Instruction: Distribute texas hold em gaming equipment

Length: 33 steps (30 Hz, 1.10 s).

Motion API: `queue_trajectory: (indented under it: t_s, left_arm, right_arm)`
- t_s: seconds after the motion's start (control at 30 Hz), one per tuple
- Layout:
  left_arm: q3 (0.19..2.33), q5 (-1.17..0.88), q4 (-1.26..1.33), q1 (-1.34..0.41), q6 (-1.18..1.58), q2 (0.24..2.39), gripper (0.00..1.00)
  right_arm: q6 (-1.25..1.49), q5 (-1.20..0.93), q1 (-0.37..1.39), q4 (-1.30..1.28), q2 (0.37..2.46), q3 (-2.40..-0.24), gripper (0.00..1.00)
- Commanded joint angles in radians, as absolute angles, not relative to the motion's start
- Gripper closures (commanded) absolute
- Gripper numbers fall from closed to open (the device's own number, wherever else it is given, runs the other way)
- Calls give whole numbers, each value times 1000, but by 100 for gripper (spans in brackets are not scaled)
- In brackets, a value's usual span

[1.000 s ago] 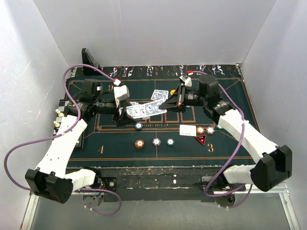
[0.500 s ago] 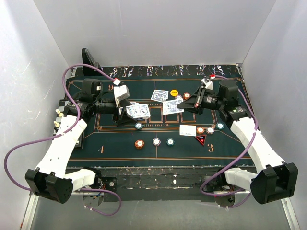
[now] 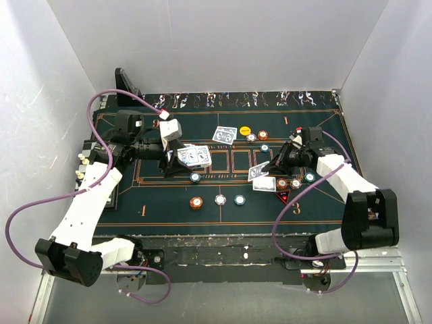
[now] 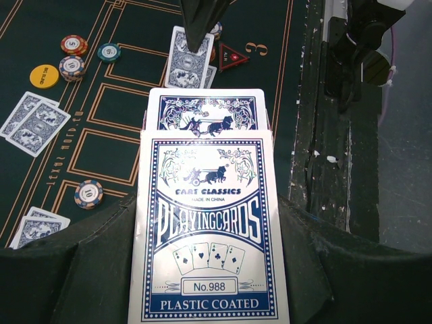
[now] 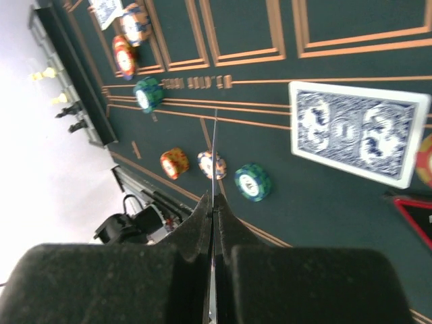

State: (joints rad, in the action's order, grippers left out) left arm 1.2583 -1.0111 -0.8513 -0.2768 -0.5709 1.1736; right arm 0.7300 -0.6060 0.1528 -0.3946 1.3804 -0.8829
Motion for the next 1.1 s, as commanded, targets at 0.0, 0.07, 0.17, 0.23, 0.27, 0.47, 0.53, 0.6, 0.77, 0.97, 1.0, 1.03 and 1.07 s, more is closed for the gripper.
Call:
queue_trajectory:
  t_s: [0.0,0.07,0.17,0.23,0.27,0.47,0.53,0.6,0.77,0.97,1.0,1.03,1.07]
  left_arm:
    - [1302,-1048,-827,-276,-566,1146,100]
    - [1298,-1051,-828,-278,-566,1144,100]
    - [1298,-1051,-828,-276,-565,1143,100]
    - [1299,-1049,-830,-276,-568,1143,100]
    - [1299,-1048,-831,-276,-568,1141,100]
    - [1301,-1045,-848,-276,-587,1141,100]
    - [1299,-1043,-853,-276,-592,1140,100]
    - [1299,-1042,-853,-276,-597,1141,100]
    - [1301,-1045,-856,-276,-597,1144,100]
    - [1299,-1046,-856,-278,-598,1146,100]
    - [1301,-1048,-854,-275,-598,1146,100]
    - [1301,-1048,-856,-276,-597,1146,100]
    - [1299,-1048,-856,-276,-597,1144,100]
  right_arm:
    - [644,-535,143,-371,1437,-885,99]
    - [641,-522,143,-351,1468,-887,99]
    - [647,-499,143,-333,1512,-887,99]
    - [646,-480,143,-334,1537,-888,99]
    - [643,-471,143,-339,1548,-888,99]
    - [638,-437,143,-370,1555,-865,74]
    - [643,-431,143,-386,1542,-861,67]
    - [649,-422,143,-399,1513,-853,64]
    - [652,-333,143,-503,1437,-888,61]
    - [667,-273,159,-552,1342,-940,60]
    - [669,-288,164,-546,1339,-949,59]
    - [673,-299,176,-546,1342,-962,59]
    - [679,-320,186,-546,1348,-979,58]
